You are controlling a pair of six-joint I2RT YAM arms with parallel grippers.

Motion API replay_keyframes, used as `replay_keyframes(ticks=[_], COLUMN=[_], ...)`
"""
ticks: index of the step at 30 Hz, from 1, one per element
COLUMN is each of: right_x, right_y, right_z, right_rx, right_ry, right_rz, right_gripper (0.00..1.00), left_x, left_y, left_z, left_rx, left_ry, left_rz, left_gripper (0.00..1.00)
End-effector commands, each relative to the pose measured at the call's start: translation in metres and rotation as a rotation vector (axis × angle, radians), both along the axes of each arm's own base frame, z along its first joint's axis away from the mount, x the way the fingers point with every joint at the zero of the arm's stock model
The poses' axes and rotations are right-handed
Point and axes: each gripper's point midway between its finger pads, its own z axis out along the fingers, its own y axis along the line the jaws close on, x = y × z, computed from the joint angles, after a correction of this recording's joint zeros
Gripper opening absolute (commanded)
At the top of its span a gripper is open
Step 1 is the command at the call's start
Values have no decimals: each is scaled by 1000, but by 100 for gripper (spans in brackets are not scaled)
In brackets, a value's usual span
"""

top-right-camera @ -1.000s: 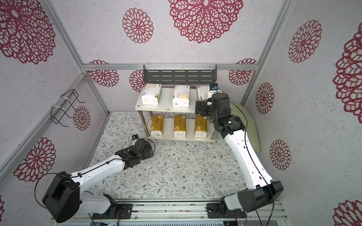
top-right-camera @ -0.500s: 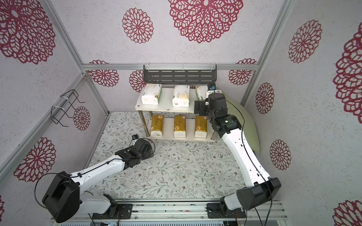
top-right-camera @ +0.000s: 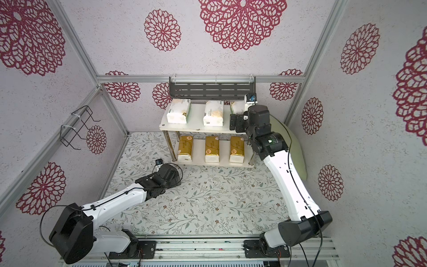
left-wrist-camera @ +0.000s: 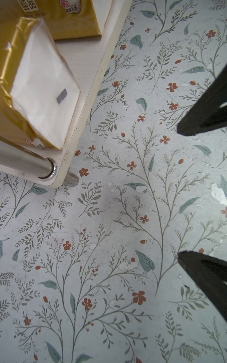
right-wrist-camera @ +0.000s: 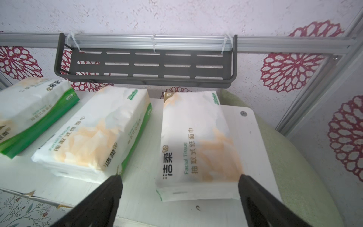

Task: Place the tissue boxes on the shelf by color
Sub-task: Adjust the box of tissues on the shelf.

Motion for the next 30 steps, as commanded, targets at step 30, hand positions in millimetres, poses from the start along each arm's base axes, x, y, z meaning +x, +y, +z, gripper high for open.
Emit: replay_keyframes(ticks=[30], right_x=[25], right_y=[-15], right_z=[3], right_rx=[-8], right_ry=[145], right_rz=[116], right_gripper=[99], left_x=[-3], left_y=[1], left_z=[1], left_rx=[1], left_ry=[-15], left_rz=[-2], left_gripper=[99])
